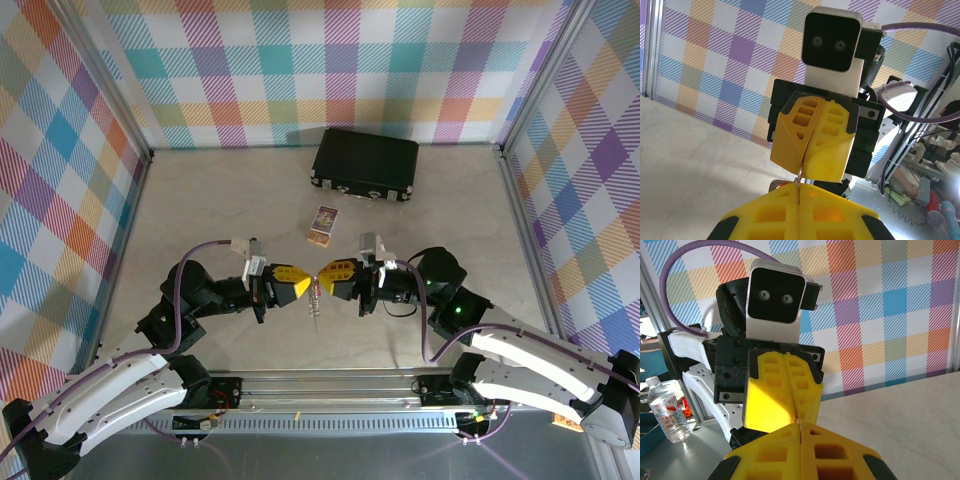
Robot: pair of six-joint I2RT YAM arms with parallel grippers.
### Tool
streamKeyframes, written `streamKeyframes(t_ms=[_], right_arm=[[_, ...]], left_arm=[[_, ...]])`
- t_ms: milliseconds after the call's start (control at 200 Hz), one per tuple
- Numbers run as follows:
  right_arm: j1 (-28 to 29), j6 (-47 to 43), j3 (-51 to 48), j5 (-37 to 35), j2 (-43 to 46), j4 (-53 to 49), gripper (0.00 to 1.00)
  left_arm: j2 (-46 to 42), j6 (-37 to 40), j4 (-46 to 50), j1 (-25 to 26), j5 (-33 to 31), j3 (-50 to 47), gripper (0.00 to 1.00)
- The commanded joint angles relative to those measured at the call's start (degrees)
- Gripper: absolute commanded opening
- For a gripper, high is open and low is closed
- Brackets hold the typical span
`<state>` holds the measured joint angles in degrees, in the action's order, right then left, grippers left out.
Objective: Put the keys on the keyring
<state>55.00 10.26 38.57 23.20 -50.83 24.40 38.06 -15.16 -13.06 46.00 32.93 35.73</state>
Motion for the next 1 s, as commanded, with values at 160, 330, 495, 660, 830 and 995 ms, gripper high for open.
streamKeyframes(t_ms=[160,330,495,660,830,995], right_arm=[[0.4,1.0,0.5,1.4,-0.9,2.4,0.0],[0.4,0.8,0.6,1.9,-1.0,2.5,0.0],[0.4,0.6,0.6,2.9,-1.3,2.3,0.0],[0.4,0.1,0.5,3.9,-1.2,2.2,0.0],[0.4,-0.3,0.3,4.6,-1.0,2.2,0.0],[0.4,-0.7,0.1,5.3,-1.0,1.8,0.0]], left_arm=[[-0.7,1.0,-0.3,0.5,0.7,1.1,0.0],[-0.6,1.1,-0.1,0.4,0.6,1.0,0.0],[-0.6,1.1,-0.1,0.4,0.6,1.2,0.0],[-0.6,1.1,0.1,0.4,0.6,1.3,0.0],[-0.5,1.1,0.2,0.4,0.6,1.3,0.0],[-0.6,1.1,0.1,0.4,0.3,1.4,0.0]])
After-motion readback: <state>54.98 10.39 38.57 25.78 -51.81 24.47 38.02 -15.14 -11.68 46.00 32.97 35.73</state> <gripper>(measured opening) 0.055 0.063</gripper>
